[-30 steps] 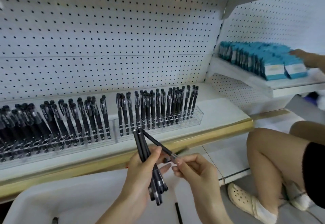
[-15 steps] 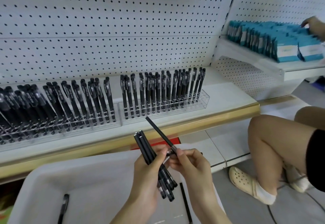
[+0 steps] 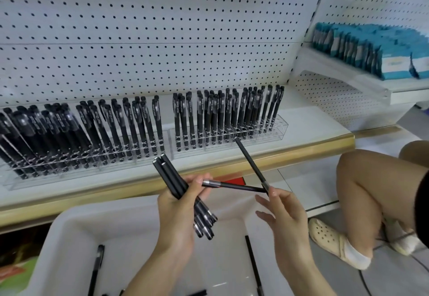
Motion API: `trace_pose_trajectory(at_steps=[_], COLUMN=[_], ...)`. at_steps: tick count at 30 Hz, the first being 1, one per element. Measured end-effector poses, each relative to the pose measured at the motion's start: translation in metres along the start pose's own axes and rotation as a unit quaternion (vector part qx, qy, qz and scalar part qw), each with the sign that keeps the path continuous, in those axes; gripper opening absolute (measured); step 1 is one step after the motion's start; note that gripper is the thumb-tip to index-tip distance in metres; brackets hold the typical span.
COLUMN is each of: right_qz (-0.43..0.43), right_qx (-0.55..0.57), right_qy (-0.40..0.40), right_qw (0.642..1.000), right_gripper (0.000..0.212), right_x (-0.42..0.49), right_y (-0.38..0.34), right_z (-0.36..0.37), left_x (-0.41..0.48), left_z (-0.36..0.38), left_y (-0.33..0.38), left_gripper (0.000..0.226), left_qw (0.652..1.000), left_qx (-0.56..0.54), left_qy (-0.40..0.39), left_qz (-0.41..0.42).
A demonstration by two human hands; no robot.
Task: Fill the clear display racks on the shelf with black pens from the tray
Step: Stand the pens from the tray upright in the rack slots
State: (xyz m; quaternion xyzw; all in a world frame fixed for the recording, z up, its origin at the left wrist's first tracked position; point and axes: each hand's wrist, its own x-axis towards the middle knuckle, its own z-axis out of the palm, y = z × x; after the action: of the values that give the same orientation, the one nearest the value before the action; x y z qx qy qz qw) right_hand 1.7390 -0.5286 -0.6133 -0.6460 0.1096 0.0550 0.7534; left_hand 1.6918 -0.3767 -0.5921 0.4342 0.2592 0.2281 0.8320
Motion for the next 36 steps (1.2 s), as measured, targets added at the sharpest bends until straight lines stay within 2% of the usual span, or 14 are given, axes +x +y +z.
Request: trace_pose_trajectory(at_steps=[2, 4, 9, 13, 18, 21, 24, 28, 32, 34, 36], right_qz=[0.02, 0.009, -0.028, -0.034, -0.034, -0.018, -0.006, -0.05, -0.081, -0.104, -0.14], right_qx=[0.086, 0.124, 0.083, 0.09, 0.125, 0.121, 0.118, 0.049, 0.104, 0.106, 0.101], right_qy=[-0.031, -0.036, -0.043, -0.064, -0.06, -0.077, -0.084, -0.077, -0.036, -0.033, -0.043], right_qw=[0.996, 0.992, 0.995, 0.993, 0.99, 0.989, 0.989, 0.995, 0.991, 0.988, 0.984], right_gripper=[0.015, 0.013, 0.013, 0.013, 0.011, 0.017, 0.036, 0.017, 0.022, 0.011, 0.011], right_x=[0.001, 0.002, 0.008, 0.012, -0.004, -0.023, -0.035, -0.027, 0.004, 0.022, 0.041], right_y=[0.0, -0.001, -0.005, -0.007, 0.001, 0.014, 0.021, 0.01, -0.018, -0.037, -0.063], right_z=[0.003, 0.006, 0.011, 0.012, 0.018, 0.024, 0.025, 0.014, -0.001, -0.006, -0.01], left_x=[-0.002, -0.004, -0.007, -0.008, -0.009, -0.011, -0.012, -0.007, 0.001, 0.003, 0.005], left_z=[-0.001, -0.004, -0.014, -0.02, -0.015, -0.007, -0.002, 0.0, 0.002, 0.004, 0.007], left_y=[-0.001, -0.003, -0.003, -0.002, 0.0, 0.001, 0.006, 0.013, 0.019, 0.023, 0.027], left_gripper=[0.011, 0.009, 0.008, 0.008, 0.014, 0.016, 0.014, 0.013, 0.019, 0.022, 0.025], left_qw=[1.0, 1.0, 0.999, 0.999, 0.998, 0.995, 0.995, 0.997, 0.997, 0.996, 0.995], left_qx=[0.002, 0.005, 0.029, 0.039, -0.026, -0.063, -0.058, -0.033, -0.029, -0.031, -0.035], left_qy=[-0.002, -0.008, -0.012, -0.009, 0.007, 0.008, 0.005, 0.015, 0.002, -0.013, -0.028], left_qz=[-0.001, -0.012, -0.018, -0.021, -0.052, -0.072, -0.085, -0.074, -0.071, -0.079, -0.092])
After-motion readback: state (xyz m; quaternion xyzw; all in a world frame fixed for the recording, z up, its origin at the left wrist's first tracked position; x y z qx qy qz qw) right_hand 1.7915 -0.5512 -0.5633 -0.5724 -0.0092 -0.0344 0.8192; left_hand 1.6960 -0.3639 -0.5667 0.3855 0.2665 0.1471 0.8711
